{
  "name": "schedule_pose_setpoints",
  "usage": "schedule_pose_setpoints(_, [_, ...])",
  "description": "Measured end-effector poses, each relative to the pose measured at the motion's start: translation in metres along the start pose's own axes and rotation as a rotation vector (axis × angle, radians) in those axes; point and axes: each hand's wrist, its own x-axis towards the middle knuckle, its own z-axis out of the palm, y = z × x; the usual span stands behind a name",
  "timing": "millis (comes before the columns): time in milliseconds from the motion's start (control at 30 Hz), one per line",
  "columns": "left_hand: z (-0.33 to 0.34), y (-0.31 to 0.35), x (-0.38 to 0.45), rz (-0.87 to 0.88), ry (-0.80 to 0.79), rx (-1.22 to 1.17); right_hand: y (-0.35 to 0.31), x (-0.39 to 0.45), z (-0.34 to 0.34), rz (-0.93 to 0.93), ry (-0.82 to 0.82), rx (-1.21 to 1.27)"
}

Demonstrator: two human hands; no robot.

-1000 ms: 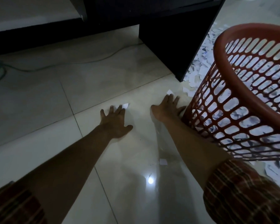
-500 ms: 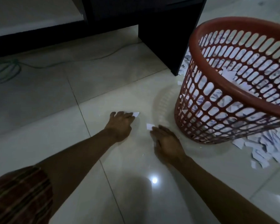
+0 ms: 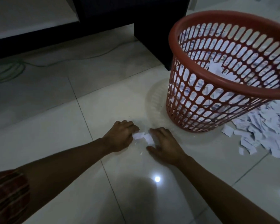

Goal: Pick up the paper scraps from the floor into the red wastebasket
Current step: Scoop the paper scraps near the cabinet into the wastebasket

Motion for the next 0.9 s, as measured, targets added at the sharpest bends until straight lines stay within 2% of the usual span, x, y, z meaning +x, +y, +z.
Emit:
schedule_pose_setpoints(167, [-0.007, -0.004, -0.007, -0.063, -0.056, -0.005, 0.002, 0.010, 0.002, -0.020, -0.054, 0.017])
schedule_pose_setpoints(267, [-0.002, -0.002, -0.012, -0.049, -0.079, -0.010, 0.003, 0.011, 0.005, -0.028, 0.033, 0.043])
schedule_pose_setpoints(433, [0.009, -0.001, -0.014, -0.026, -0.031, -0.059, -0.001, 0.010, 0.019, -0.084, 0.203, -0.025])
schedule_pose_setpoints(633, [0.018, 0.010, -0.016, -0.104, 0.018, -0.011, -0.007, 0.015, 0.023, -0.183, 0.228, -0.152])
schedule_pose_setpoints(733, [0.024, 0.023, -0.021, -0.160, 0.062, 0.031, -0.005, 0.019, 0.021, -0.113, 0.203, -0.057])
schedule_pose_setpoints(900, [0.034, 0.029, -0.022, -0.181, 0.198, 0.021, -0.003, 0.023, 0.014, 0.056, 0.306, 0.133])
